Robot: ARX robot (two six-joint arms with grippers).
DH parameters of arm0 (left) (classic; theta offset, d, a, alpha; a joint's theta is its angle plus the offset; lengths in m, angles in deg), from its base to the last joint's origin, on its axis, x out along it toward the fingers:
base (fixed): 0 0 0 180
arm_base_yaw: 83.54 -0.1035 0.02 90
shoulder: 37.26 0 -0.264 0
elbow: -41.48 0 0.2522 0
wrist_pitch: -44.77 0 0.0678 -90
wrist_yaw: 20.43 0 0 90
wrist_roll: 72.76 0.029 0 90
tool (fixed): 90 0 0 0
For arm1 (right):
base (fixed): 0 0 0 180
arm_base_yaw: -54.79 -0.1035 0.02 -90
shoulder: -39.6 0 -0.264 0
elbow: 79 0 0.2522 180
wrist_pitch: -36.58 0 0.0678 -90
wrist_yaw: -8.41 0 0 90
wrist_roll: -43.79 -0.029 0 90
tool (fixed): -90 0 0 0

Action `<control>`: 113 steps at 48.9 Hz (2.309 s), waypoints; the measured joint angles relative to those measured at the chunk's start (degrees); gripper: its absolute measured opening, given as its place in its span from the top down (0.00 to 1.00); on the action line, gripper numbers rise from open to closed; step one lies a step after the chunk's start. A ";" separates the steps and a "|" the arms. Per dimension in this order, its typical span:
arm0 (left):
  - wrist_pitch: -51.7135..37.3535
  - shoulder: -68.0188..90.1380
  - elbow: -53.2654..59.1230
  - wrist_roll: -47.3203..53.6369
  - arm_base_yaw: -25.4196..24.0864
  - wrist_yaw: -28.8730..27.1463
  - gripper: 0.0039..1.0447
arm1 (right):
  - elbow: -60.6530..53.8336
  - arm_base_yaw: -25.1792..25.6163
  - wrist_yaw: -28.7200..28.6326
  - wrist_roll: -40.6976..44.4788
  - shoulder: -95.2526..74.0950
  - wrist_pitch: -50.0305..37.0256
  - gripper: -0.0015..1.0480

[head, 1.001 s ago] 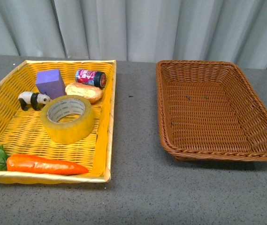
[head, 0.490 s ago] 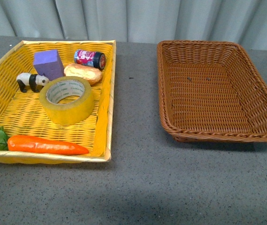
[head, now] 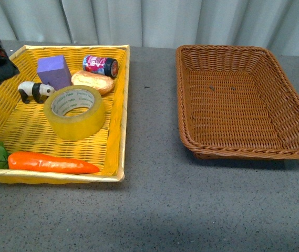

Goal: Move tape to another basket

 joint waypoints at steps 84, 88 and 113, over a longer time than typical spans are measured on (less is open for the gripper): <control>16.76 26.95 -26.47 11.41 2.75 1.53 0.48 | 0.00 0.00 0.00 0.00 0.00 0.00 0.09; 16.81 26.93 -26.49 10.71 3.02 1.99 0.62 | 0.00 0.00 0.00 0.00 0.00 0.00 0.09; 9.03 19.39 -23.15 20.13 5.70 5.31 0.84 | 0.00 0.00 0.00 0.00 0.00 0.00 0.09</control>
